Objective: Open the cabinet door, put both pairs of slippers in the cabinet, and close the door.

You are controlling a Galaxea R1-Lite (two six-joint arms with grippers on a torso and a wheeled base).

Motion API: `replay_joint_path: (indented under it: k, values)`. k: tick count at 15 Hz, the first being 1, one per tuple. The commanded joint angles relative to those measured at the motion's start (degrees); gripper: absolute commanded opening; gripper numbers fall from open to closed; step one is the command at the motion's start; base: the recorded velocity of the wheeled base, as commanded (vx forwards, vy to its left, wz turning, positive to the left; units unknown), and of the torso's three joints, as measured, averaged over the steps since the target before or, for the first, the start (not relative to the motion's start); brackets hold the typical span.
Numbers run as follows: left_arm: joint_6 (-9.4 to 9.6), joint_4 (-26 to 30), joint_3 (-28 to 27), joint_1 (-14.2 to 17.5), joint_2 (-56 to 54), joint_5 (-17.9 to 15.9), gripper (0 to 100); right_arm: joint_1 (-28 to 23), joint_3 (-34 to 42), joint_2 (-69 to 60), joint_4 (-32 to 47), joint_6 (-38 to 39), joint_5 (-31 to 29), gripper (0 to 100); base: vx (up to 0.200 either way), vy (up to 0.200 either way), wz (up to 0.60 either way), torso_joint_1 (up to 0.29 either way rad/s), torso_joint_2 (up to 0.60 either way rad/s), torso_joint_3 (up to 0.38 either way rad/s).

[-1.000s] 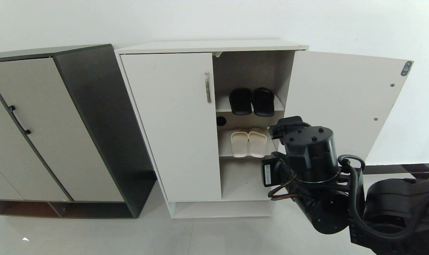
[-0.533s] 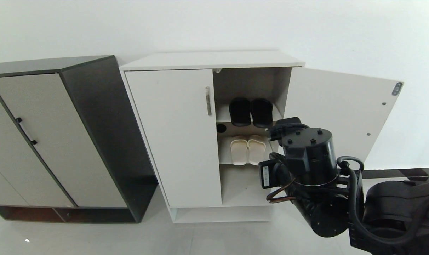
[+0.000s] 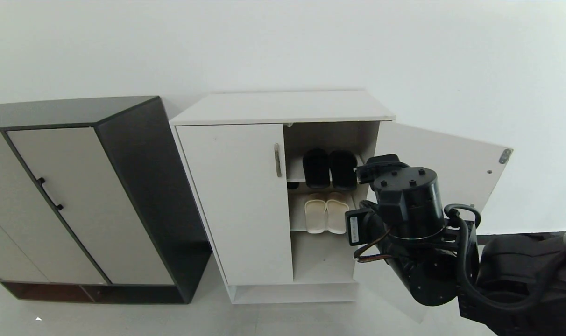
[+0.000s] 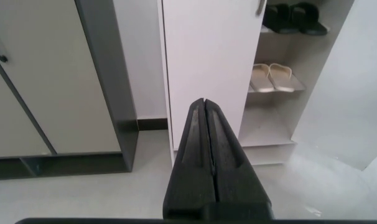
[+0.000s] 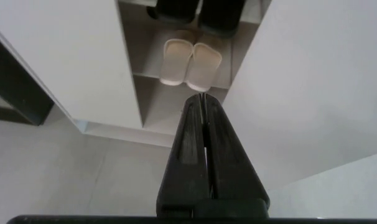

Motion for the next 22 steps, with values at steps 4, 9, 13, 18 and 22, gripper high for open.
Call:
replay_joint_path:
  k: [4, 9, 13, 18, 22]
  values:
    - [0.0, 0.0, 0.0, 0.0, 0.1, 0.0, 0, -0.1, 0.1, 0.4, 0.0, 0.1, 0.0, 0, 0.0, 0.0, 0.0, 0.167, -0.48, -0.31]
    - [0.0, 0.0, 0.0, 0.0, 0.1, 0.0, 0, -0.2, 0.3, 0.4, 0.0, 0.1, 0.0, 0, 0.0, 0.0, 0.0, 0.199, -0.51, -0.312]
    - [0.0, 0.0, 0.0, 0.0, 0.1, 0.0, 0, -0.3, 0.4, 0.5, 0.0, 0.1, 0.0, 0, 0.0, 0.0, 0.0, 0.223, -0.53, -0.312]
    - [0.0, 0.0, 0.0, 0.0, 0.1, 0.0, 0, -0.2, 1.7, 0.4, -1.3, -0.2, 0.2, 0, 0.0, 0.0, 0.0, 0.228, -0.53, -0.304]
    - [0.0, 0.0, 0.0, 0.0, 0.1, 0.0, 0, -0.3, 1.7, 0.5, -1.3, -0.2, 0.3, 0, 0.0, 0.0, 0.0, 0.046, -0.09, -0.048]
